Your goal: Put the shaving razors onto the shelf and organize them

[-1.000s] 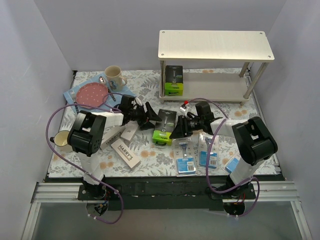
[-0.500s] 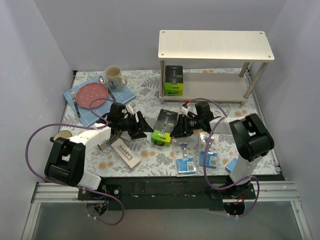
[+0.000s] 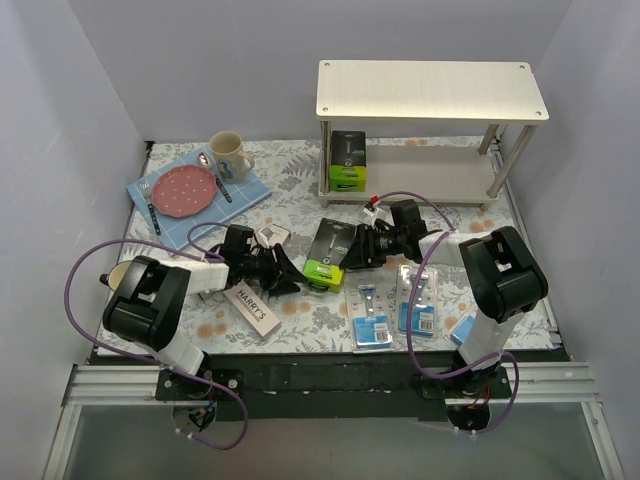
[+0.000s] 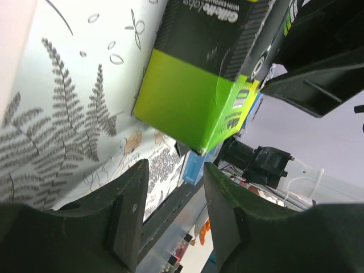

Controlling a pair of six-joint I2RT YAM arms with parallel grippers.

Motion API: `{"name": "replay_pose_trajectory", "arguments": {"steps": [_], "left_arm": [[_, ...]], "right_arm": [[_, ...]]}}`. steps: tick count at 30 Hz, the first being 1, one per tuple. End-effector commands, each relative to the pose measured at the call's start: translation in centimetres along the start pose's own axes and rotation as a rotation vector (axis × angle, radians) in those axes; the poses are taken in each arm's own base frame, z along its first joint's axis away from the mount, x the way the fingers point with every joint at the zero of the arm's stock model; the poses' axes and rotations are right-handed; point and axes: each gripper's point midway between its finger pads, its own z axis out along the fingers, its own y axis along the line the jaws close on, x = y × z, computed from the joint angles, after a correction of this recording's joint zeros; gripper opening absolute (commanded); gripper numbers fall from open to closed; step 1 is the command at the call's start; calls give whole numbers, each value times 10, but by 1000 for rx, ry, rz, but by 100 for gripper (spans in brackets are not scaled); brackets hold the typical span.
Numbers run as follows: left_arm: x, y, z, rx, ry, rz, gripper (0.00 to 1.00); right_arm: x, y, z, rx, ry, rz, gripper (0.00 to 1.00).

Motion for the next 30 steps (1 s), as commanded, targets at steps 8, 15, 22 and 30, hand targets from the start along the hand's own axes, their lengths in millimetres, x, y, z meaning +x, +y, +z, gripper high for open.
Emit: {"name": "replay_pose_trajectory", "arguments": {"steps": [8,15,22,30], "left_arm": [[7,-5,23,46,52,21,37],[4,-6,33,56,70,8,24],[-5,-53,26,181,118,63,0],[14,-89,23,272,203,160,0]], "right_arm": [[-10,-1,-5,11,-36,-32,58],[-8,-9,-8,14,-36,8,58],[3,-9,-31,-1,-77,174,76],[10,7,-37,-68,-81,367,92]]}}
